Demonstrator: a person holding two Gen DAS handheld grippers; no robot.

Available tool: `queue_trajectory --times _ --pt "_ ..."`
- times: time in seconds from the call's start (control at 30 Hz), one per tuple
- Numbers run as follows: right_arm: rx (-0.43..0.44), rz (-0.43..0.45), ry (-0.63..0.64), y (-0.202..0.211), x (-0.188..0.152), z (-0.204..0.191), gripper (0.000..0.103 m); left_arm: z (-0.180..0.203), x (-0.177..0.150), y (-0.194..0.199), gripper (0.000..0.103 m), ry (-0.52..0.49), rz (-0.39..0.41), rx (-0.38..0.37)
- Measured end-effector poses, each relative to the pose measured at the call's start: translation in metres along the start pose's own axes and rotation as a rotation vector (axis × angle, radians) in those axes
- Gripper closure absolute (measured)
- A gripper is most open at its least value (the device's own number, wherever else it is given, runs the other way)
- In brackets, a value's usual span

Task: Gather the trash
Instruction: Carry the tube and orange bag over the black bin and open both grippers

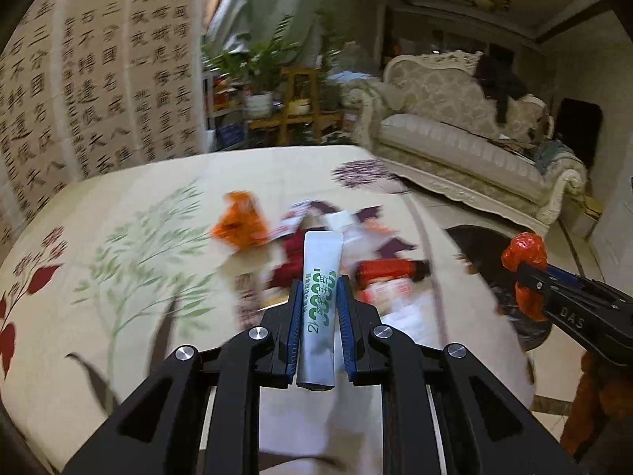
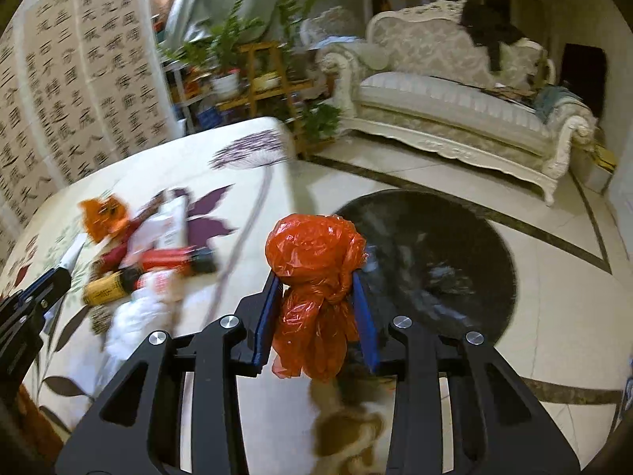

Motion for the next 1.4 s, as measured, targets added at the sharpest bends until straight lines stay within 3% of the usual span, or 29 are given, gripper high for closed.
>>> queue_trajectory --times 0.5,1.1,1.17,1.27,1.4 --pt "-0.134 0.041 -0.046 -0.033 0.011 0.085 0.068 0.112 0.007 -0.052 0.084 -0.103 -0.003 -0.135" --pt "-0.174 0.026 -0.081 -0.067 0.008 0.125 0.068 0.177 0.006 -0.106 0.084 -0.197 -0.055 -0.163" --pt "-0.177 0.025 -0.085 -0.069 0.008 0.126 0.067 0.179 0.005 -0.112 0.079 -0.199 -0.074 -0.172" --pt "-0.183 0.02 -0.095 -0.072 0.008 0.13 0.066 0.178 0.006 -0.114 0.056 -0.19 -0.08 -0.167" --pt "-0.193 0.012 -0.103 -0.072 0.006 0.133 0.066 0.177 0.008 -0.112 0.043 -0.181 -0.062 -0.161"
Point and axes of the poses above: each gripper's, at about its wrist camera, not at the fingertips, and y roughly against the way its jaws point, z to its right, x to its top, the point moved 6 cm from there along -y, roughly the way its jaws point, and after that the axes turned 14 degrees about z, right-handed, at the moved point
